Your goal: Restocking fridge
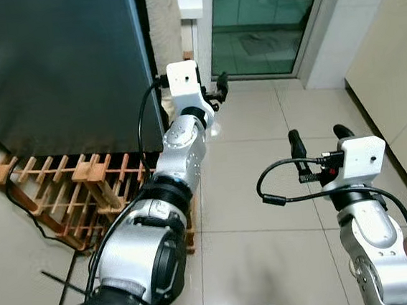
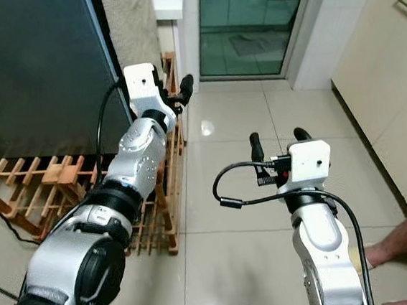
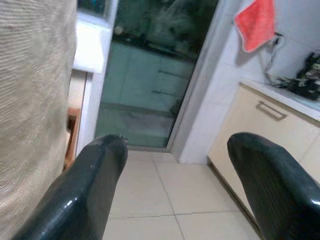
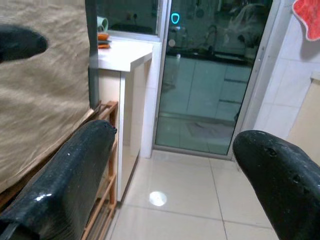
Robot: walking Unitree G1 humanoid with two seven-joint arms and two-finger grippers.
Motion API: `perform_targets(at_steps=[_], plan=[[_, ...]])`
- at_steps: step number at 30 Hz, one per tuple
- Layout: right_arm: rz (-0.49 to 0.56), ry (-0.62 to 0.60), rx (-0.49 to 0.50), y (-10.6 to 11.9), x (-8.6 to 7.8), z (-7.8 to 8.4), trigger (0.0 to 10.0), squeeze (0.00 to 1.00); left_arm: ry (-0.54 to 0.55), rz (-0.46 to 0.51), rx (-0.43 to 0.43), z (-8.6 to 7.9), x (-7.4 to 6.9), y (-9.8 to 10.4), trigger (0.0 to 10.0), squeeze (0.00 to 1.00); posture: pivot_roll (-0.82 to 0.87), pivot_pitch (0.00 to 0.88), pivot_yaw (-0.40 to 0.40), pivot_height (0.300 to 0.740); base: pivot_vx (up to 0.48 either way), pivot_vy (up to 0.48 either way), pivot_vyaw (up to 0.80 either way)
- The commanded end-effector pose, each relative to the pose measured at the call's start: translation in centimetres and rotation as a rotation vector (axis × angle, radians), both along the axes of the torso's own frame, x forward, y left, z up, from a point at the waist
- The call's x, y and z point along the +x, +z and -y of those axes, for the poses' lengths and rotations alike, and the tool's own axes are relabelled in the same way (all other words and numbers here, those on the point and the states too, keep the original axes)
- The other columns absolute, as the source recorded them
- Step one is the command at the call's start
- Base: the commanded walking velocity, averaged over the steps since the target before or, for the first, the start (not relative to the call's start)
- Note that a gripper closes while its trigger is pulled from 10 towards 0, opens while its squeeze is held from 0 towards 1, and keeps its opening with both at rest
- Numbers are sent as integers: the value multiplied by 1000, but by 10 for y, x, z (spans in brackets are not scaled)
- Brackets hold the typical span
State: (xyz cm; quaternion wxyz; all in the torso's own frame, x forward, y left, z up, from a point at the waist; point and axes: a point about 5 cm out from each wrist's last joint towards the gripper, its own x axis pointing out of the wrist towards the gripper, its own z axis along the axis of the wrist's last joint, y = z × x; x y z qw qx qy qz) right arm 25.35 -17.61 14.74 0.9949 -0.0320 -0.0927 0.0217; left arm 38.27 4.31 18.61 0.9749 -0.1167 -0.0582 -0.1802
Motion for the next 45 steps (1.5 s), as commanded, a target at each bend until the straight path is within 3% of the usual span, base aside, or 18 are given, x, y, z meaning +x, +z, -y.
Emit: perform_targets(at_steps=[1, 4, 5, 6, 7, 11, 14, 15, 21, 25, 31, 45], plan=[[10, -12, -3, 4, 1, 2, 10000, 0, -35, 37, 31, -3, -9, -4, 10000, 0, -209, 38, 20, 740, 0, 0, 0], [60, -32, 15, 15, 2, 5, 10000, 0, 60, 141, 18, -46, -37, 1, 10000, 0, -159, 8, 18, 740, 0, 0, 0], [108, -74, 34, 24, 0, 10, 10000, 0, 167, 222, 5, -78, -60, 11, 10000, 0, -135, 0, 14, 740, 0, 0, 0], [108, -74, 34, 24, 0, 10, 10000, 0, 167, 222, 5, -78, -60, 11, 10000, 0, -135, 0, 14, 740, 0, 0, 0], [137, -109, 51, 29, -3, 14, 10000, 0, 237, 271, 40, -98, -79, 16, 10000, 0, -112, 0, 11, 740, 0, 0, 0], [188, -140, 74, 35, -8, 18, 10000, 0, 280, 323, 65, -112, -98, 20, 10000, 0, -77, 0, -2, 740, 0, 0, 0], [215, -165, 85, 36, -10, 21, 10000, 0, 320, 307, 70, -124, -108, 13, 10000, 0, -67, 0, -11, 740, 0, 0, 0], [242, -183, 84, 40, -11, 22, 10000, 0, 344, 286, 56, -125, -114, 11, 10000, 0, -63, 0, -18, 740, 0, 0, 0], [313, -183, 75, 58, -10, 18, 10000, 0, 316, 281, 7, -110, -113, 23, 10000, 0, -62, 0, -25, 740, 0, 0, 0], [459, -133, 31, 96, -13, 5, 10000, 0, 217, 366, -26, -90, -111, 57, 10000, 0, -89, 0, -12, 740, 0, 0, 0], [530, -137, -25, 110, -7, 2, 10000, 0, 164, 486, -88, -80, -104, 87, 10000, 0, -113, 0, 5, 740, 365, 0, 0], [508, -87, -38, 113, 5, -2, 10000, 0, 209, 457, -120, -83, -101, 93, 10000, 0, -118, 0, 1, 740, 437, 0, 0]])
